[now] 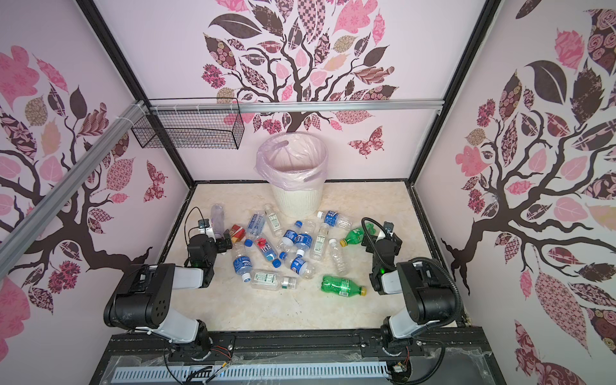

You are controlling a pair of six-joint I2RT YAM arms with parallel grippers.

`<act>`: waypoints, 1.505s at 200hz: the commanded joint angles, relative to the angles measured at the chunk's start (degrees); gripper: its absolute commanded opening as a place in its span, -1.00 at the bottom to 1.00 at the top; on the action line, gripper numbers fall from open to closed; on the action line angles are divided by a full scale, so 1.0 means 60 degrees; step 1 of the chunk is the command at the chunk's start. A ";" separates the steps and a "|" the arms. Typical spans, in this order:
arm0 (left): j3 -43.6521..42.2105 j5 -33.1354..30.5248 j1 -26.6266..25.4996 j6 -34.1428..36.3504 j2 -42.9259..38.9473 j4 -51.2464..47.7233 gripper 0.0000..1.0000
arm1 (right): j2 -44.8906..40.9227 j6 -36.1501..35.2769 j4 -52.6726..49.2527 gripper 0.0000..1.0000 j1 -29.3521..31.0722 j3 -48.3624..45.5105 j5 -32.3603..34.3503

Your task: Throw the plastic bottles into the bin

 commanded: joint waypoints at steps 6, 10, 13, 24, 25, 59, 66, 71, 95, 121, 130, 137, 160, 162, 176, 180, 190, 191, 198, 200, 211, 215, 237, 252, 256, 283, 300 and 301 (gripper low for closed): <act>0.0838 -0.0439 -0.0118 0.0062 -0.1197 -0.1568 0.94 | -0.1226 0.0722 -0.2514 0.99 -0.0004 0.1256 0.1607; 0.0785 -0.0497 -0.0119 0.0058 -0.1303 -0.1499 0.94 | -0.1306 0.0901 -0.3029 0.99 -0.0018 0.1491 0.1810; 0.0778 -0.0551 -0.0113 0.0058 -0.1351 -0.1515 0.94 | -0.1347 0.1001 -0.3404 0.99 -0.0017 0.1700 0.1946; 0.0945 -0.0919 -0.0113 -0.0278 -0.1593 -0.2295 0.94 | -0.1390 0.1325 -0.4454 0.99 -0.0016 0.2330 0.2506; 0.0963 -0.0938 -0.0116 -0.0286 -0.1618 -0.2381 0.94 | -0.1390 0.1365 -0.4555 0.99 -0.0020 0.2385 0.2552; 0.1599 -0.1608 -0.0138 -0.1670 -0.2569 -0.5008 0.94 | -0.1753 0.4426 -0.9294 0.99 -0.0023 0.4679 0.3873; 0.1778 -0.1744 -0.0146 -0.2006 -0.2855 -0.5692 0.94 | -0.1824 0.5081 -1.0269 0.99 -0.0016 0.5136 0.3895; 0.1933 -0.1857 -0.0173 -0.2257 -0.3029 -0.6252 0.94 | -0.1868 0.5513 -1.0852 0.99 -0.0026 0.5408 0.3811; 0.3229 -0.2958 -0.0545 -0.2984 -0.3592 -0.9025 0.94 | -0.2195 0.6737 -1.2872 0.99 -0.0093 0.6130 0.2304; 0.4481 -0.2200 -0.0778 -0.3538 -0.3789 -1.0922 0.94 | -0.2350 0.7447 -1.4357 0.99 -0.0037 0.6666 0.1173; 0.4910 -0.1766 -0.0876 -0.3747 -0.3763 -1.1616 0.94 | -0.2048 0.7698 -1.4980 0.99 0.0116 0.7141 0.1126; 0.5161 -0.1708 -0.1103 -0.4103 -0.3773 -1.2054 0.94 | -0.1752 0.7885 -1.5404 0.99 0.0180 0.7492 0.0867; 0.5474 -0.1338 -0.1997 -0.4771 -0.3883 -1.2724 0.94 | -0.1026 0.8484 -1.5987 0.99 0.0186 0.8153 -0.0704; 0.5518 -0.1309 -0.2082 -0.4818 -0.3880 -1.2784 0.94 | -0.0985 0.8525 -1.5982 0.99 0.0183 0.8164 -0.0849; 0.5805 -0.1043 -0.2646 -0.5105 -0.3828 -1.3241 0.94 | -0.0746 0.8714 -1.5933 0.99 0.0198 0.8265 -0.1756; 0.5922 -0.1045 -0.2814 -0.5193 -0.3800 -1.3391 0.94 | -0.0678 0.8677 -1.5864 0.99 0.0197 0.8290 -0.2016; 0.6073 -0.0941 -0.3246 -0.5342 -0.3751 -1.3574 0.94 | -0.0509 0.8521 -1.5897 0.99 0.0215 0.8387 -0.2475; 0.6091 -0.0913 -0.3286 -0.5352 -0.3752 -1.3580 0.94 | -0.0481 0.8500 -1.5909 0.99 0.0213 0.8402 -0.2494; 0.6182 -0.0663 -0.3516 -0.5389 -0.3695 -1.3662 0.94 | -0.0347 0.8387 -1.6005 0.99 0.0213 0.8474 -0.2652; 0.6208 -0.0580 -0.3575 -0.5409 -0.3668 -1.3696 0.94 | -0.0320 0.8332 -1.6015 0.99 0.0212 0.8474 -0.2713; 0.6305 -0.0089 -0.3934 -0.5513 -0.3566 -1.3779 0.94 | -0.0167 0.8101 -1.5944 0.99 0.0219 0.8451 -0.3018; 0.6314 0.0074 -0.4064 -0.5526 -0.3532 -1.3758 0.94 | -0.0096 0.8027 -1.6003 0.99 0.0219 0.8460 -0.3050; 0.6408 0.0252 -0.4881 -0.5706 -0.3316 -1.3893 0.94 | 0.0201 0.7671 -1.6108 0.99 0.0216 0.8398 -0.3236; 0.6391 0.0321 -0.5246 -0.5945 -0.3178 -1.3851 0.94 | 0.0359 0.7374 -1.5963 0.99 0.0218 0.8304 -0.3339; 0.6405 0.0368 -0.5309 -0.5956 -0.3150 -1.3804 0.95 | 0.0425 0.7322 -1.5926 0.99 0.0221 0.8307 -0.3381; 0.6549 0.0455 -0.5421 -0.5892 -0.2891 -1.3552 0.94 | 0.1052 0.6997 -1.6117 0.99 0.0211 0.8510 -0.3592; 0.6854 0.0430 -0.5419 -0.5600 -0.2696 -1.3533 0.94 | 0.1420 0.6799 -1.6154 0.99 0.0214 0.8713 -0.3694; 0.6862 0.0417 -0.5413 -0.5591 -0.2682 -1.3537 0.94 | 0.1450 0.6790 -1.6155 0.99 0.0220 0.8726 -0.3697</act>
